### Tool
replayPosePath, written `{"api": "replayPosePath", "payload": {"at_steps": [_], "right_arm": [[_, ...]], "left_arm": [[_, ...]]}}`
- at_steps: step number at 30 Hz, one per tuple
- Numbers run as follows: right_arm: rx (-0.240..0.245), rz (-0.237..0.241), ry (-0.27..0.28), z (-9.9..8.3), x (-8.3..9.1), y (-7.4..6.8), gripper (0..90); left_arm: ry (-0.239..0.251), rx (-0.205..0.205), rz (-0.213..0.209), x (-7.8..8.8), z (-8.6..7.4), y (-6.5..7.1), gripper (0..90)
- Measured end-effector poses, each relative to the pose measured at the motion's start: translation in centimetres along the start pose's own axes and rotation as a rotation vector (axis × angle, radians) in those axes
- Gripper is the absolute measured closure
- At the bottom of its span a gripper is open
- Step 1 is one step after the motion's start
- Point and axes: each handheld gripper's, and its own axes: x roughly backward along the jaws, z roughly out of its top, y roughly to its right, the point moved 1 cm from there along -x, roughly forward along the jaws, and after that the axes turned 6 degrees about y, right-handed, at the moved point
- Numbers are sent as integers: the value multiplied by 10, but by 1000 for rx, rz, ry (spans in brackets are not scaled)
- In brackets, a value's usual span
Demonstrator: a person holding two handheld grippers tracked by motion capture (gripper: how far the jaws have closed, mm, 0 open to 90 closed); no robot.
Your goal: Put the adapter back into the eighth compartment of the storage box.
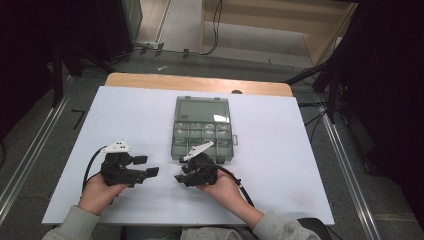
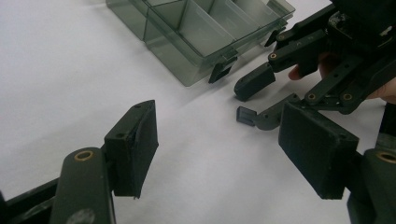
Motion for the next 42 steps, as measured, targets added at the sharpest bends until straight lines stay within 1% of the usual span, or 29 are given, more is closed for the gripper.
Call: {"api": "replayPosePath", "payload": {"at_steps": [3,6,8,10,11,12,14,17,20,25,28,37,41,42], "right_arm": [[13,-24,4,-1,-1,-4,607],[38,-48,12,-1,-2,-7,644],[51,-57,14,-2,-3,-8,668],[52,-64,17,-2,-3,-9,709],[63,-70,16,-2,-3,-9,732],[73,-68,16,-2,-3,-8,734],[61,-61,17,-2,-3,-7,735],[69,-59,14,-2,-3,-6,737],[47,-42,14,-2,-2,-4,737],[40,-21,9,-1,-1,-1,738],[24,-1,0,0,0,-1,739],[-5,27,32,3,12,4,739],[-20,35,35,4,17,7,739],[-17,36,35,4,18,8,739]], "left_arm": [[0,0,0,0,0,0,290],[-1,-2,0,0,0,0,290],[-3,-1,0,0,0,0,290],[0,-3,4,0,0,0,290],[0,-3,3,0,0,-1,290],[4,-1,3,0,0,-1,290],[6,2,3,0,0,-1,290],[-2,-5,3,0,0,-1,290],[-1,-2,2,0,0,-1,290],[-1,1,0,-1,0,-1,290],[2,1,-2,-1,1,0,290],[-1,-3,-6,-2,2,0,290],[-2,-5,-11,-3,3,0,290],[0,-3,-14,-4,3,0,290]]}}
